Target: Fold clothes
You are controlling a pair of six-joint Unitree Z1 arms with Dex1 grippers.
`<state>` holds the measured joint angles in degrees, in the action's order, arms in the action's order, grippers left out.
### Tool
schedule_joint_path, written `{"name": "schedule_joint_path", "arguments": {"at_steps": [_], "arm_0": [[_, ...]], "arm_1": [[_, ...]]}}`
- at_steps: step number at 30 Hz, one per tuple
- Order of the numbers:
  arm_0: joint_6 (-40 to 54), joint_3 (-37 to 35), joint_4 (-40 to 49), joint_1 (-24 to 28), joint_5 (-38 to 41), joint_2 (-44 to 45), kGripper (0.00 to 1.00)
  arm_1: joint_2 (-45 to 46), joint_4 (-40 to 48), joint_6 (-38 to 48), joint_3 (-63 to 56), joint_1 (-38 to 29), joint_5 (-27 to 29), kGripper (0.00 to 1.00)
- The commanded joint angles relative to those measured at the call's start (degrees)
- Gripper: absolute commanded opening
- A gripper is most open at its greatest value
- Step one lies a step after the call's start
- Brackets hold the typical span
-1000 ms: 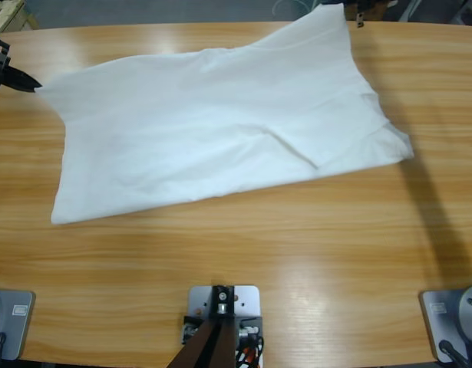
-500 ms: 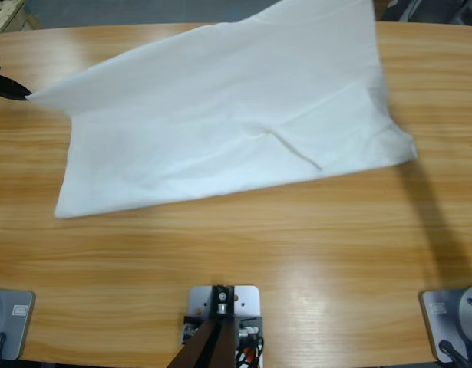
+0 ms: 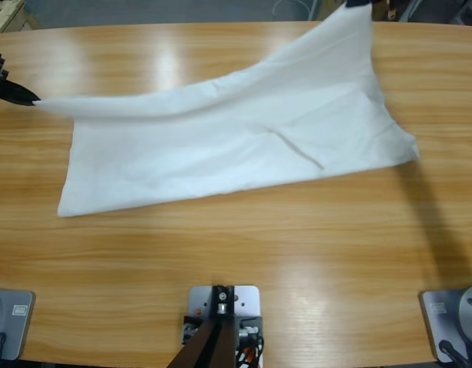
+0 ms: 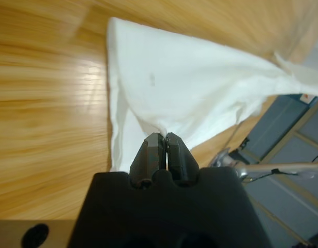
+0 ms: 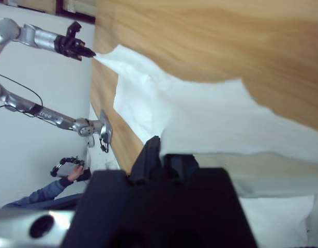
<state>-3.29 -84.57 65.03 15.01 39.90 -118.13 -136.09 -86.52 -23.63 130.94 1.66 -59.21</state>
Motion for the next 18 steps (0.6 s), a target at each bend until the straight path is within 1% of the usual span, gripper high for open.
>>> {"name": "schedule_joint_path", "arguments": {"at_steps": [1, 5, 12, 13, 14, 15, 16, 17, 18], "arm_0": [[0.56, 0.46, -0.17, -5.96, 3.57, -6.73, 0.000], [0.56, 0.37, -0.17, -6.63, 3.61, -7.64, 0.000], [0.56, 0.69, 0.01, -4.59, 2.57, -7.24, 0.000], [0.56, 0.76, 0.01, -4.39, 2.43, -7.15, 0.000], [0.56, 0.80, 0.08, -4.22, 2.38, -7.04, 0.000], [0.56, 0.72, 0.15, -4.01, 2.38, -6.94, 0.000], [0.56, 0.74, 0.19, -3.71, 2.29, -6.78, 0.000], [0.56, 0.80, 0.26, -3.37, 2.06, -6.59, 0.000], [0.56, 0.81, 0.38, -3.20, 1.81, -6.39, 0.000]], "arm_1": [[-1.64, -5.37, -4.32, -8.43, 2.56, 2.36, 0.000], [-1.78, -5.27, -5.37, -10.96, 3.53, 3.06, 0.000], [-2.96, -5.23, -5.02, -13.73, 4.58, 4.19, 0.000], [-3.25, -5.23, -5.02, -14.17, 4.58, 4.19, 0.120], [-3.40, -5.23, -5.09, -14.58, 4.58, 4.19, 0.419], [-3.40, -5.23, -5.23, -14.84, 4.58, 4.19, 0.778], [-3.40, -5.23, -5.28, -14.93, 4.58, 4.19, 0.974], [-3.40, -5.23, -5.23, -15.05, 4.58, 4.19, 1.000], [-3.48, -5.23, -5.14, -15.28, 4.58, 4.19, 1.000]]}}
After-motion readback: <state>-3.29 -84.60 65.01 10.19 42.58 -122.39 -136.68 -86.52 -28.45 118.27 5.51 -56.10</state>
